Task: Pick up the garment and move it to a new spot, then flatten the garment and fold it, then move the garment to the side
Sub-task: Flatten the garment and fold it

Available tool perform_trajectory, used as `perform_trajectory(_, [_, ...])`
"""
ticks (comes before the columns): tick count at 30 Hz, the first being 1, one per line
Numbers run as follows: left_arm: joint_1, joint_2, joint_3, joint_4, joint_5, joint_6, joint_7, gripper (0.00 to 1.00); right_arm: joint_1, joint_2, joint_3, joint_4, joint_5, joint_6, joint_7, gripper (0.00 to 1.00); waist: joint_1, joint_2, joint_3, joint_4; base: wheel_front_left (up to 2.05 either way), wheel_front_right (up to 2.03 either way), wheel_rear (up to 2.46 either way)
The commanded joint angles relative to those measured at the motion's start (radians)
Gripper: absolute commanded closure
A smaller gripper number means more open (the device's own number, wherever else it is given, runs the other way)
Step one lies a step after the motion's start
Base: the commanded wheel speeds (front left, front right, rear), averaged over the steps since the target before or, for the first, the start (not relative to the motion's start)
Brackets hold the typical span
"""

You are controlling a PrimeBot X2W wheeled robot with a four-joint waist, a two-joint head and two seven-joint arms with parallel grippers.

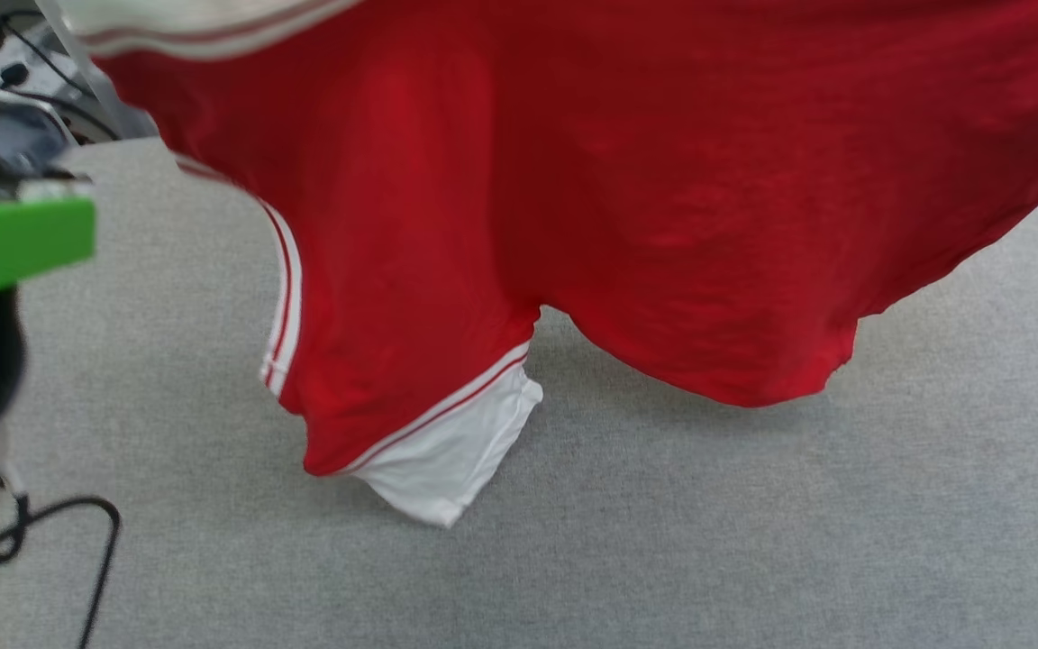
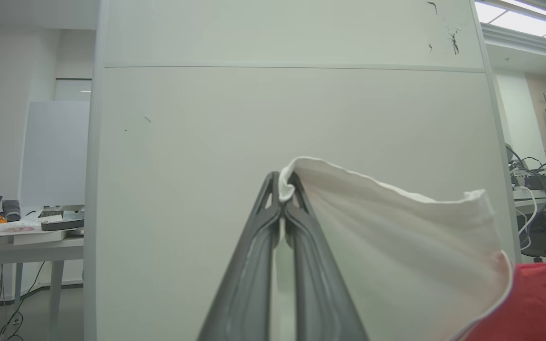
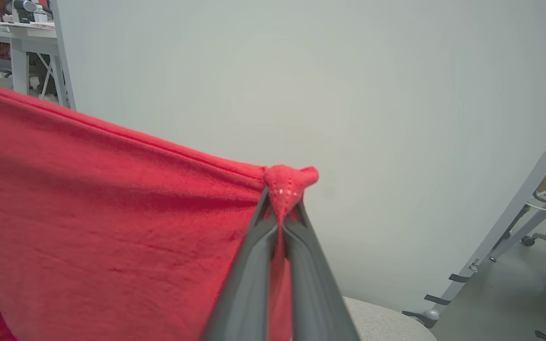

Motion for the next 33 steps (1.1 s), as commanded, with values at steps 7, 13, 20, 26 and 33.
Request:
perform_trajectory(7, [-0.247, 0.067, 0.007, 0.089, 0.018, -0.070, 0.023, 1.00, -0.154, -0.008, -0.025, 0.029, -0.019, -0.001, -0.049, 1.00, 0.0001, 0.0110, 0.187, -0.015, 0.00, 0.00, 0.00])
perform_trajectory(13, [-0.468, 0.097, -0.025, 0.225, 0.023, -0.145, 0.044, 1.00, -0.300, -0.052, 0.015, 0.133, -0.083, -0.001, -0.087, 1.00, 0.0001, 0.0110, 0.303, -0.005, 0.00, 0.00, 0.00])
perform_trajectory(20, [-0.768, 0.090, -0.090, 0.463, 0.066, -0.220, 0.053, 1.00, -0.551, -0.044, 0.044, 0.332, -0.124, -0.001, -0.138, 1.00, 0.0001, 0.0110, 0.425, 0.005, 0.00, 0.00, 0.00])
perform_trajectory(26, [-1.056, 0.027, -0.147, 0.737, 0.141, -0.234, 0.003, 1.00, -0.806, 0.023, 0.033, 0.530, -0.209, -0.001, -0.204, 1.00, 0.0001, 0.0110, 0.520, 0.010, 0.00, 0.00, 0.00])
perform_trajectory(33, [-1.286, -0.051, -0.181, 1.052, 0.198, -0.237, -0.142, 1.00, -1.031, 0.084, -0.012, 0.791, -0.368, -0.001, -0.354, 1.00, 0.0001, 0.0110, 0.569, 0.032, 0.00, 0.00, 0.00])
